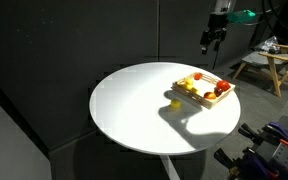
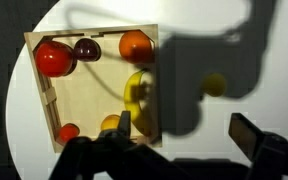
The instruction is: Remove the banana from the box
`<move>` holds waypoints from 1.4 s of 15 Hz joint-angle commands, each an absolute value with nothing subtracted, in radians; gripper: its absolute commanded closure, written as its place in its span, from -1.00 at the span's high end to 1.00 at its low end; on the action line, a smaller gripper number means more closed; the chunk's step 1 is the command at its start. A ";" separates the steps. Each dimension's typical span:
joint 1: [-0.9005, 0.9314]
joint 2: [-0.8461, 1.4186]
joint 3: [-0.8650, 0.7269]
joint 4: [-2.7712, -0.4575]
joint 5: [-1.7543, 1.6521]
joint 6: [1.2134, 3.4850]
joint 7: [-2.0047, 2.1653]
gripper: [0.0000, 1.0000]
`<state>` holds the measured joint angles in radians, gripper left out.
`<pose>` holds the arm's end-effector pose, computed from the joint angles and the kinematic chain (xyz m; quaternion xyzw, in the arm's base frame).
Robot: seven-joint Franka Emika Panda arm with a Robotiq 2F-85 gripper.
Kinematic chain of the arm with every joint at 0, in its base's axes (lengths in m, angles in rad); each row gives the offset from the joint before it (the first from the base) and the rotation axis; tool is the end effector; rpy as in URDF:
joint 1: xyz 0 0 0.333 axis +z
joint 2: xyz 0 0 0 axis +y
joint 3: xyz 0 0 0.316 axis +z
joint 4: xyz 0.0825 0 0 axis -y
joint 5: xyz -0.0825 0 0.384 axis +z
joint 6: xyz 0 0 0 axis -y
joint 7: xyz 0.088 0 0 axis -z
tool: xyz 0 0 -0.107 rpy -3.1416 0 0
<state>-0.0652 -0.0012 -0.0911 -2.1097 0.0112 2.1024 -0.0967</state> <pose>0.5350 -0.0838 0.4158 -0.9995 0.0326 0.0024 0.0052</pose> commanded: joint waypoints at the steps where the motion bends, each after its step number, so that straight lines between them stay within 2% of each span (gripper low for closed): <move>1: -0.082 0.052 -0.097 -2.067 0.020 2.108 -0.119 1.00; 21: -0.128 0.274 -0.117 -1.986 0.013 2.195 -0.073 1.00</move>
